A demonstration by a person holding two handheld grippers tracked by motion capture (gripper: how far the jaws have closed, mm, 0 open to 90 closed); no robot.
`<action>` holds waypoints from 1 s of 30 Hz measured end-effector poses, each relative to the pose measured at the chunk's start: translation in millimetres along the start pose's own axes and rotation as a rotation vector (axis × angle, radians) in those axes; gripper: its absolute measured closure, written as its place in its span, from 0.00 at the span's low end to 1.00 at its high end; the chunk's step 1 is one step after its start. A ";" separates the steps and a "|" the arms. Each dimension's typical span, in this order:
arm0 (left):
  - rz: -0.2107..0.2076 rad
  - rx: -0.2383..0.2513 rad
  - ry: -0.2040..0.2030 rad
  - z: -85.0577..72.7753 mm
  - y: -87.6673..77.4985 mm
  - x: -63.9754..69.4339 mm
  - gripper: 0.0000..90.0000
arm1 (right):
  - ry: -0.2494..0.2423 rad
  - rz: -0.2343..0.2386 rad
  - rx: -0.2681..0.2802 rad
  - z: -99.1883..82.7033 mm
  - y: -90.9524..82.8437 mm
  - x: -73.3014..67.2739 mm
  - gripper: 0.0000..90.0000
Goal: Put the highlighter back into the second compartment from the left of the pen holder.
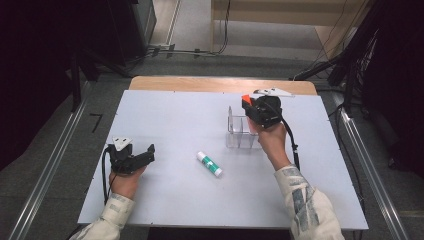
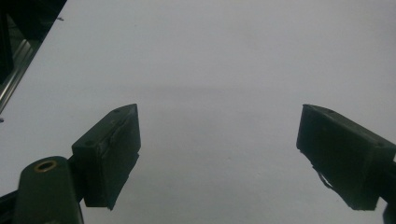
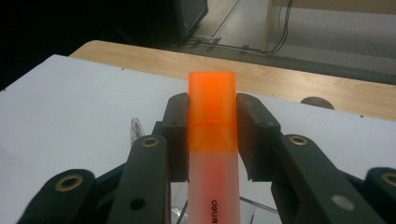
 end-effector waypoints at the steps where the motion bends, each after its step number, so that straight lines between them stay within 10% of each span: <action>1: 0.000 0.000 0.000 0.0 0.0 0.0 0.16 | -0.004 0.000 0.002 0.3 1.2 0.1 0.72; 30: 0.002 0.000 -0.004 0.1 -0.1 -0.7 0.16 | 0.002 -0.009 0.016 -16.1 9.3 -6.0 0.72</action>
Point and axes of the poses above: each handheld gripper's, and its own axes: y roughly forward along the jaws, z roughly out of its top, x roughly to its right, the point moved 2 cm from there along y, roughly forward along the jaws, and after that the axes turned 13 degrees about x, right-handed, at the moved point
